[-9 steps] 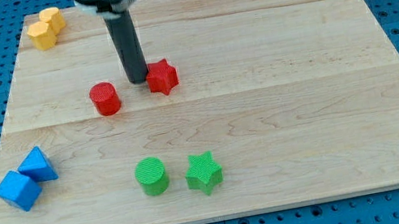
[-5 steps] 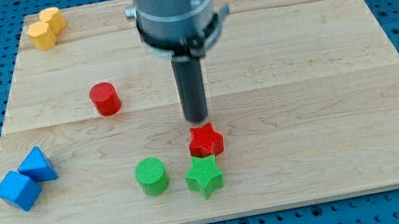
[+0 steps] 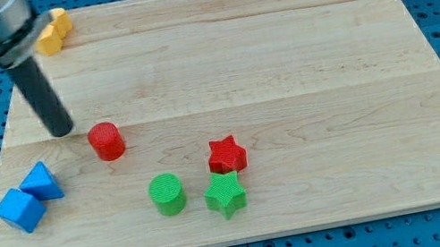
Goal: Group up red and green blocks together
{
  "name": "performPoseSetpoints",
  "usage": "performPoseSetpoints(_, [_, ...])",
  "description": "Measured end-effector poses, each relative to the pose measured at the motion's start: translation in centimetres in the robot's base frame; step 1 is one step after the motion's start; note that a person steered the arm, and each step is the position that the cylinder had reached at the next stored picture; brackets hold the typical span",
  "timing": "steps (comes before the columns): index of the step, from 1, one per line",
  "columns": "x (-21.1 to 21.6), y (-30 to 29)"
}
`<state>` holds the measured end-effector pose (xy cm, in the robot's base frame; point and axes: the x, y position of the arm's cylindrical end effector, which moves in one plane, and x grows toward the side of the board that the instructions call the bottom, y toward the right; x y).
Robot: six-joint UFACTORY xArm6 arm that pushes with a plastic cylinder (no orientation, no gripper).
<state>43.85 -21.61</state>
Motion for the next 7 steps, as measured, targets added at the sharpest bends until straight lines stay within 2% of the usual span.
performPoseSetpoints(1, [1.9,5.5])
performPoseSetpoints(2, [1.8,8.9])
performPoseSetpoints(3, [6.0,10.9])
performPoseSetpoints(5, [0.8,12.5])
performPoseSetpoints(6, [3.4,13.8])
performPoseSetpoints(7, [3.1,13.6])
